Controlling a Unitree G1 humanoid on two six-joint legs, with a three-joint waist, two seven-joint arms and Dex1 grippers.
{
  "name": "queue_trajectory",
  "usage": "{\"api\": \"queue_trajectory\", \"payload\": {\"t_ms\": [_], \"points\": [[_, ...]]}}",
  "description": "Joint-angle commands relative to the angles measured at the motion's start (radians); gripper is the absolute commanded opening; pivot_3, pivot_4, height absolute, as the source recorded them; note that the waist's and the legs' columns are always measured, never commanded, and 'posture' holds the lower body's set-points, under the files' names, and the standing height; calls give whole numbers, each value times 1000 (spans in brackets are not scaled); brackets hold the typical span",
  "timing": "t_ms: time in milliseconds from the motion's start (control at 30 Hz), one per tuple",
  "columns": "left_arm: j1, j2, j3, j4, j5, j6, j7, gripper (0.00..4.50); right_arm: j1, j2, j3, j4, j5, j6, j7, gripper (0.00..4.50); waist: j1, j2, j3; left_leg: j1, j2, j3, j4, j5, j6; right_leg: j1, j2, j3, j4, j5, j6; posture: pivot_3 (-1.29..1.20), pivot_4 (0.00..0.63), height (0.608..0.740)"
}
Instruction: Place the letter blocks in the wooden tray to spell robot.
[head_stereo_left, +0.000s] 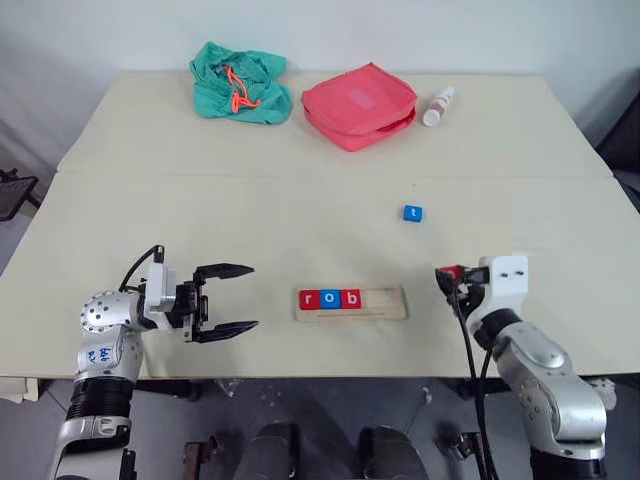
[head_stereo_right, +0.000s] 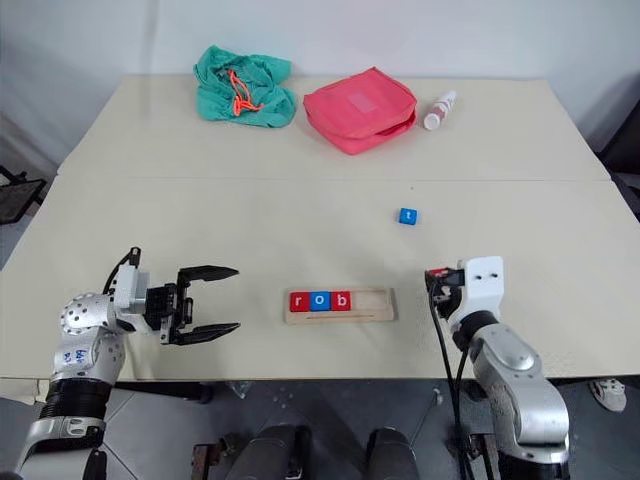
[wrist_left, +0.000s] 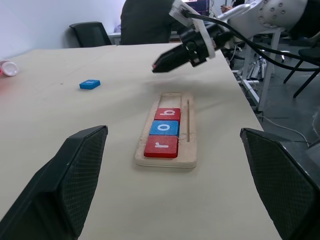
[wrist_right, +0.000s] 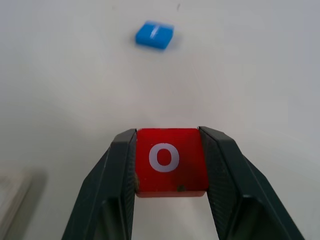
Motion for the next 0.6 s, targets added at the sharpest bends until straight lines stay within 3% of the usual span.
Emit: {"api": "queue_trajectory", "payload": {"t_ms": [33,133,367,433,600], "points": [[-18,-7,-7,7,-6,-12,-11,4500,15,13,-4,-71,16,21,-17,1473,-1,0,0,0,0,0,0,0,0,0,0,0,0,0,0,0,150,740],[-29,-9,-10,19,-5,-14,-18,4500,18,26,-17,-62,19,25,-31,1473,-1,0,0,0,0,1,0,0,0,0,0,0,0,0,0,0,150,740],[-28,-6,-11,19,-8,-17,-16,4500,16,20,-27,-68,24,7,-18,3936,-2,0,0,0,0,2,0,0,0,-3,0,1,1,0,0,0,150,740],[-20,-2,-7,10,-13,-14,-18,4500,19,-19,-35,-83,48,10,36,4462,-2,0,0,0,0,2,0,0,0,-3,0,1,1,0,0,0,150,740],[-15,5,-1,9,-11,-17,-12,4500,46,-227,-9,-68,74,-11,261,4462,1,0,0,-1,0,2,0,0,0,-3,0,1,1,0,0,0,150,740]]}}
